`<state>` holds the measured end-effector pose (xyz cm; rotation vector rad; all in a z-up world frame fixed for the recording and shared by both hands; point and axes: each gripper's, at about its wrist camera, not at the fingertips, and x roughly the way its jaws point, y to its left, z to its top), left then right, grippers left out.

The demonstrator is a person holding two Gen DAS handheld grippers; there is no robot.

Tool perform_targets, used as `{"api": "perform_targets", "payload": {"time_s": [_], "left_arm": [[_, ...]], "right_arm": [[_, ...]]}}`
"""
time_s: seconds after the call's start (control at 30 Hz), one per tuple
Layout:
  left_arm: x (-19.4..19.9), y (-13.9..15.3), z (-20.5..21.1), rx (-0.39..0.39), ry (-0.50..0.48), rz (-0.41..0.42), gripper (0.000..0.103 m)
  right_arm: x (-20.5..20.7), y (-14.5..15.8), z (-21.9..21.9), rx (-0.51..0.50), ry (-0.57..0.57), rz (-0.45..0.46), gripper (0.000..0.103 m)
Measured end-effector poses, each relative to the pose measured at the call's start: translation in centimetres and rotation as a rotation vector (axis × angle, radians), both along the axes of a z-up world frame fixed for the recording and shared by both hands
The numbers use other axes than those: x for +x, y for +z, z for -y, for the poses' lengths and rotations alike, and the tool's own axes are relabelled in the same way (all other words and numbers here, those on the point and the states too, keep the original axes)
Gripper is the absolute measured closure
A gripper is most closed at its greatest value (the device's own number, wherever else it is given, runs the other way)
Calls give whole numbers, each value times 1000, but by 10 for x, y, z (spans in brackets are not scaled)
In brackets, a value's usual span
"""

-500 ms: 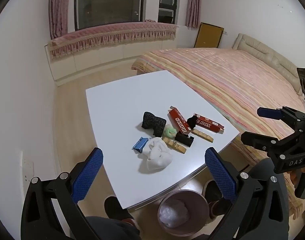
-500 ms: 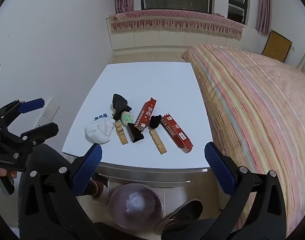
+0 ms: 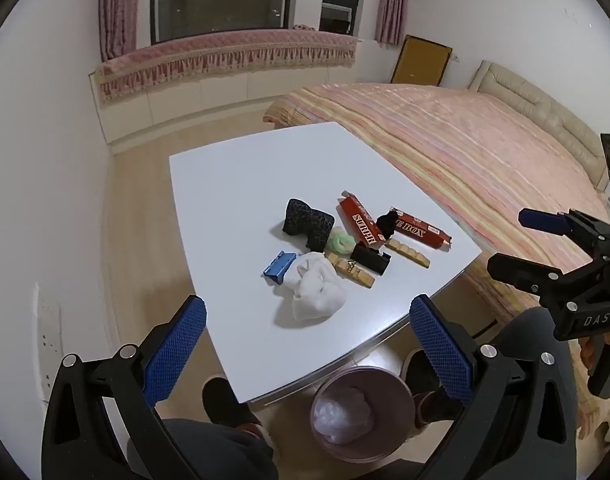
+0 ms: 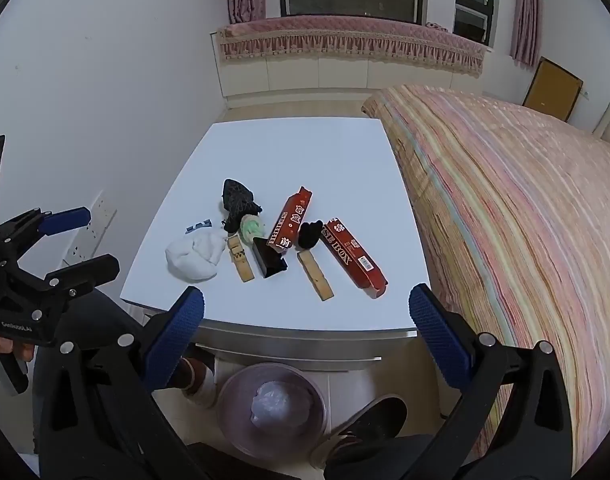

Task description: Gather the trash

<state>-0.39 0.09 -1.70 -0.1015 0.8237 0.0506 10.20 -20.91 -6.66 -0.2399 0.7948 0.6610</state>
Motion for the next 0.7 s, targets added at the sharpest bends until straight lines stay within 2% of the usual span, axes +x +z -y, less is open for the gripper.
{"api": "perform_targets", "payload": {"time_s": [0.3, 0.7], "left_arm": [[2, 4, -1, 8, -1, 4, 5], [3, 9, -2, -23, -9, 22, 5]], "right_arm": [[1, -2, 0, 17, 11, -4, 3], [0, 0, -1, 10, 11, -3, 3]]}}
